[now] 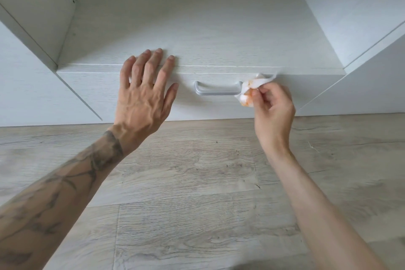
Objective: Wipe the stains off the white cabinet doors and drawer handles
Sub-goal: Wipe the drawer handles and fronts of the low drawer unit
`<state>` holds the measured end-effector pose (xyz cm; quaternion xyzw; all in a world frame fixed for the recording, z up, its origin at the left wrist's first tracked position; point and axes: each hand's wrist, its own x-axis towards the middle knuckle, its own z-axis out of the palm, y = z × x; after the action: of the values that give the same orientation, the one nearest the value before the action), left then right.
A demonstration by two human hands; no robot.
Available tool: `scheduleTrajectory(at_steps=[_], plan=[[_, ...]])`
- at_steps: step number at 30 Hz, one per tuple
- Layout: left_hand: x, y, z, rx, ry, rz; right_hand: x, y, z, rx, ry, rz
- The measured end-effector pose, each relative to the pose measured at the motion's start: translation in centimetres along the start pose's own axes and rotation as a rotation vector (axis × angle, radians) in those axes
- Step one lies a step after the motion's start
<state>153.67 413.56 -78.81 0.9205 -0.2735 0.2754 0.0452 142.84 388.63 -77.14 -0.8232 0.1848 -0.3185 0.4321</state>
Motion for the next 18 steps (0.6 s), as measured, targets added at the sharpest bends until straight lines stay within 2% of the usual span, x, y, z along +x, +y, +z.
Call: scheduleTrajectory(at_steps=[4, 6, 10, 18], plan=[[0.0, 0.1, 0.0, -0.005, -0.004, -0.005, -0.4, -1.6, 0.9, 0.258, -0.056, 0.186], [0.0, 0.1, 0.0, -0.003, -0.009, -0.004, -0.3, -1.6, 1.3, 0.308, -0.043, 0.198], [0.0, 0.1, 0.0, 0.008, -0.013, -0.003, -0.1, -1.1, 1.8, 0.31, -0.014, 0.2], [0.1, 0.2, 0.2, 0.017, 0.011, -0.01, 0.5, -0.8, 1.6, 0.189, -0.068, 0.149]])
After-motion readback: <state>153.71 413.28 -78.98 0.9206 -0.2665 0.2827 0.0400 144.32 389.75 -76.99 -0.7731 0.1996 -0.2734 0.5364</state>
